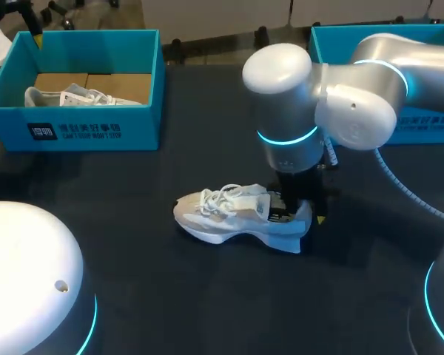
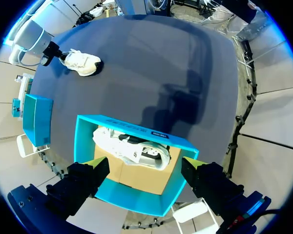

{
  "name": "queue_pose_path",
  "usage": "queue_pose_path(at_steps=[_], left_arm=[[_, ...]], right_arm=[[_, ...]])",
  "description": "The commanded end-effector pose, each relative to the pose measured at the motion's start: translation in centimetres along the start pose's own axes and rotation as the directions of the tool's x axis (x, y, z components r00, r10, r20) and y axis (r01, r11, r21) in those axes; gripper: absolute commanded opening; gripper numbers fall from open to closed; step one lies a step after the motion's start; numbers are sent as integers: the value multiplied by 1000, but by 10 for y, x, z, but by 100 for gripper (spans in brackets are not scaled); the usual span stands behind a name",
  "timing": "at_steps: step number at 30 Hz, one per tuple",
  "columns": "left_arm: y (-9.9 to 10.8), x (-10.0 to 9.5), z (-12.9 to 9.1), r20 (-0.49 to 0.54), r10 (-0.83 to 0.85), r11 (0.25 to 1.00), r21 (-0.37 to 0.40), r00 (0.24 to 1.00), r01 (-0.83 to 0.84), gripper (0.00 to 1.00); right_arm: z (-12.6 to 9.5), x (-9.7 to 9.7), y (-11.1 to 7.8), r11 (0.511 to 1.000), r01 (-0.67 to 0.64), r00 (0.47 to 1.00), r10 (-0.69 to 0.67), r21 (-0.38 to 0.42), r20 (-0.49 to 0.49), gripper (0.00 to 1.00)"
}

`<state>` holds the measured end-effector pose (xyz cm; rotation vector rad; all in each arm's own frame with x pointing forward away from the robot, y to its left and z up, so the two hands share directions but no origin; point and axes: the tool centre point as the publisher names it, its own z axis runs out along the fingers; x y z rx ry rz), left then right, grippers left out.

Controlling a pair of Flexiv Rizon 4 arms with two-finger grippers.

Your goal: Take the shoe out of the shoebox, open the shoe tongue, remove and reinsert the insole, then place the shoe into the shoebox

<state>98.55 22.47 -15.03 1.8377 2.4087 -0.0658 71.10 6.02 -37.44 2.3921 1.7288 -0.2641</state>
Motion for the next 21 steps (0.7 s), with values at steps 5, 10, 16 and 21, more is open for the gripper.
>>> queue_pose_path(at_steps=[5,10,16,21], left_arm=[[-1,0,0,-2,-1,1000,-3,1000,1,100],[-1,0,0,-2,-1,1000,-3,1000,1,100],[-1,0,0,-2,-1,1000,-3,1000,1,100],[-1,0,0,-2,-1,1000,-3,1000,1,100]], right_arm=[[-25,-8,-2,999,31,999,-31,-30,-13,100],[-41,-13,1,993,96,994,-99,-61,-35,100],[-55,-14,6,952,280,951,-292,-123,-96,100],[-65,-9,10,844,499,851,-520,-196,-72,100]])
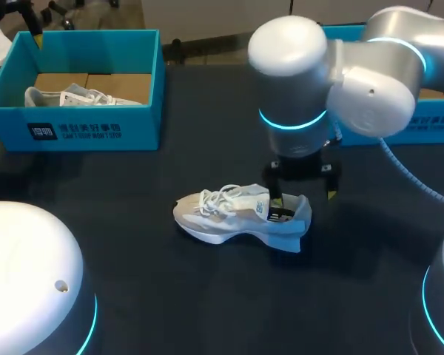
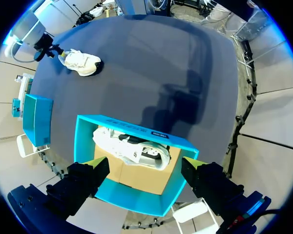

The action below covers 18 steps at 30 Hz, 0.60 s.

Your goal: Take the shoe out of the shoebox, open the shoe tongue, remove and reinsert the insole, then place the shoe into the shoebox

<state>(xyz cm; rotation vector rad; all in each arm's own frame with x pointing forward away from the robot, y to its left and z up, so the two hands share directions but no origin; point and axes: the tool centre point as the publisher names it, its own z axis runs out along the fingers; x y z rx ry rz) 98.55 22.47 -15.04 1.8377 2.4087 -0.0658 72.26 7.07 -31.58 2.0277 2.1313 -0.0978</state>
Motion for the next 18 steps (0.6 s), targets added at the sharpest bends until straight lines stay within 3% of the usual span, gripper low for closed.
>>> queue_pose_path(at_steps=[1,2,8,13,14,18], left_arm=[[-1,0,0,-2,-1,1000,-3,1000,1,100],[-1,0,0,-2,-1,1000,-3,1000,1,100],[-1,0,0,-2,-1,1000,-3,1000,1,100],[-1,0,0,-2,-1,1000,-3,1000,1,100],[-1,0,0,-2,-1,1000,-3,1000,1,100],[-1,0,0,-2,-1,1000,-3,1000,1,100]], right_arm=[[-7,-6,-2,975,214,976,-217,-63,-36,100],[-9,-5,-1,953,293,954,-297,-79,-41,100],[-17,-7,6,868,478,872,-487,-133,-42,100],[-22,-6,10,824,542,831,-555,-165,-42,100],[-27,-7,11,788,577,792,-604,-215,-87,100],[-28,-8,12,801,561,801,-589,-209,-107,100]])
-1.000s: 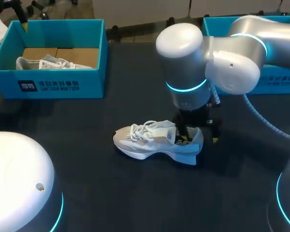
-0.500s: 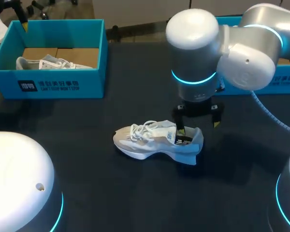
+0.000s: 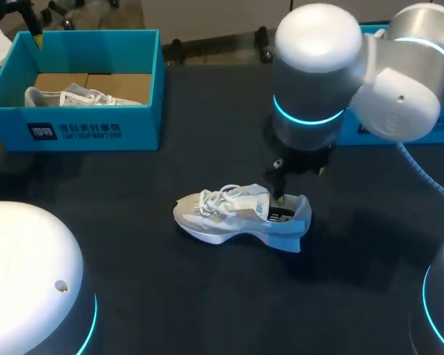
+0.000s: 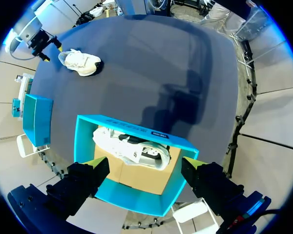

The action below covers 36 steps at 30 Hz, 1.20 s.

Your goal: Take the shoe out of the shoebox, open the shoe tongue, remove and reinsert the insole, then place the shoe into the shoebox

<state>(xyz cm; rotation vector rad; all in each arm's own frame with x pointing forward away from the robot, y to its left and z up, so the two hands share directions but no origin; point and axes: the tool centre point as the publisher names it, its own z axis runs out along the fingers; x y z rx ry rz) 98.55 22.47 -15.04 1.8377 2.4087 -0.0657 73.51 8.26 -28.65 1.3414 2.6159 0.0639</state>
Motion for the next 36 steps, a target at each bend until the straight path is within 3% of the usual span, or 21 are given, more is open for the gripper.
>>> queue_pose_path(at_steps=[1,18,21,25,36], left_arm=[[-1,0,0,-2,-1,1000,-3,1000,1,100],[-1,0,0,-2,-1,1000,-3,1000,1,100],[-1,0,0,-2,-1,1000,-3,1000,1,100],[-1,0,0,-2,-1,1000,-3,1000,1,100],[-1,0,0,-2,-1,1000,-3,1000,1,100]], right_arm=[[0,-10,-10,997,58,996,-62,-51,-69,100],[0,-10,-10,997,58,996,-62,-51,-69,100],[-9,-15,-7,974,90,986,-116,-206,-117,100],[-14,-21,-1,926,146,965,-211,-348,-158,100],[-14,-30,15,775,409,833,-533,-482,-149,100]])
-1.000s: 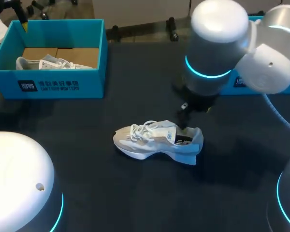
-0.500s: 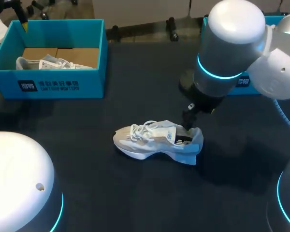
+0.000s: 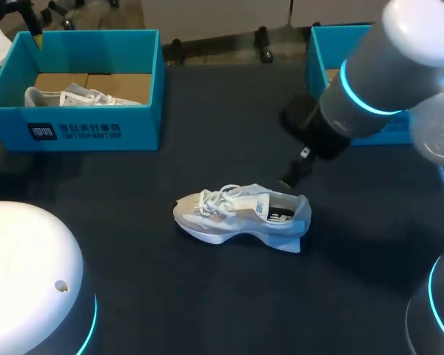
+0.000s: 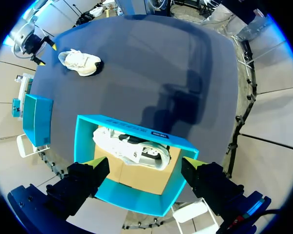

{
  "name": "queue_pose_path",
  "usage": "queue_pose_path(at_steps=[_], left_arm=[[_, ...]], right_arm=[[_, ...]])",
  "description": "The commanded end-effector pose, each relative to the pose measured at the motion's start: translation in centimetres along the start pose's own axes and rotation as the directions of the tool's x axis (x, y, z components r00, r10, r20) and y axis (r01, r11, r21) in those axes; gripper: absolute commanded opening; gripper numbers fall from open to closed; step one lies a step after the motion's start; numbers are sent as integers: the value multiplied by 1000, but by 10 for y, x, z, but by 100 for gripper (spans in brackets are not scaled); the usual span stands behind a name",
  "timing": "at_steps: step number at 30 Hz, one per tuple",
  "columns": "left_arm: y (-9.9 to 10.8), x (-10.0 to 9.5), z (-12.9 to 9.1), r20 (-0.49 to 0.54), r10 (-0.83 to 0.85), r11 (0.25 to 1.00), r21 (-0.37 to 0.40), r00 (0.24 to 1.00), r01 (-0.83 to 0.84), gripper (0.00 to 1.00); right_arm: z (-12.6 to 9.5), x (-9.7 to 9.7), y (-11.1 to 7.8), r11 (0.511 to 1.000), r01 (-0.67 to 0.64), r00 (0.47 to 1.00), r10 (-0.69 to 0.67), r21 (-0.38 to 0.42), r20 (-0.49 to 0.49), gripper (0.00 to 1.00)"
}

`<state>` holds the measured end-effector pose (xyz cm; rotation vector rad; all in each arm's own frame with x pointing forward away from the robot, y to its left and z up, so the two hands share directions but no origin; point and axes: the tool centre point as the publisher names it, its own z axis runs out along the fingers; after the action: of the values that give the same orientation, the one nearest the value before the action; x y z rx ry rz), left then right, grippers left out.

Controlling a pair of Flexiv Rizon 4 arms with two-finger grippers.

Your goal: Take the shoe out of the shoebox, open the shoe tongue, remove and reinsert the insole, then place the shoe into the shoebox

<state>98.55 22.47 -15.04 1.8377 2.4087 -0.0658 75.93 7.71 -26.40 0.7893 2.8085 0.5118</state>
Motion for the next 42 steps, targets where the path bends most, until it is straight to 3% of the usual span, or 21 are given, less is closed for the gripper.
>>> queue_pose_path(at_steps=[1,4,6,27,30,33,34,42], left_arm=[[-1,0,0,-2,-1,1000,-3,1000,1,100],[-1,0,0,-2,-1,1000,-3,1000,1,100],[-1,0,0,-2,-1,1000,-3,1000,1,100],[-1,0,0,-2,-1,1000,-3,1000,1,100],[-1,0,0,-2,-1,1000,-3,1000,1,100],[-1,0,0,-2,-1,1000,-3,1000,1,100],[-1,0,0,-2,-1,1000,-3,1000,1,100],[-1,0,0,-2,-1,1000,-3,1000,1,100]], right_arm=[[0,-8,-6,970,165,979,-184,-177,-92,100],[-1,-9,-6,949,235,958,-262,-210,-116,100],[-3,-9,-7,943,272,950,-295,-190,-106,100],[-3,-9,-7,943,272,950,-295,-190,-106,100],[-5,-15,-20,918,324,922,-361,-229,-141,100],[-7,-21,-31,881,354,894,-417,-315,-162,100],[-9,-21,-34,860,339,880,-433,-381,-195,100],[-9,-28,-52,800,344,851,-487,-491,-198,100]])
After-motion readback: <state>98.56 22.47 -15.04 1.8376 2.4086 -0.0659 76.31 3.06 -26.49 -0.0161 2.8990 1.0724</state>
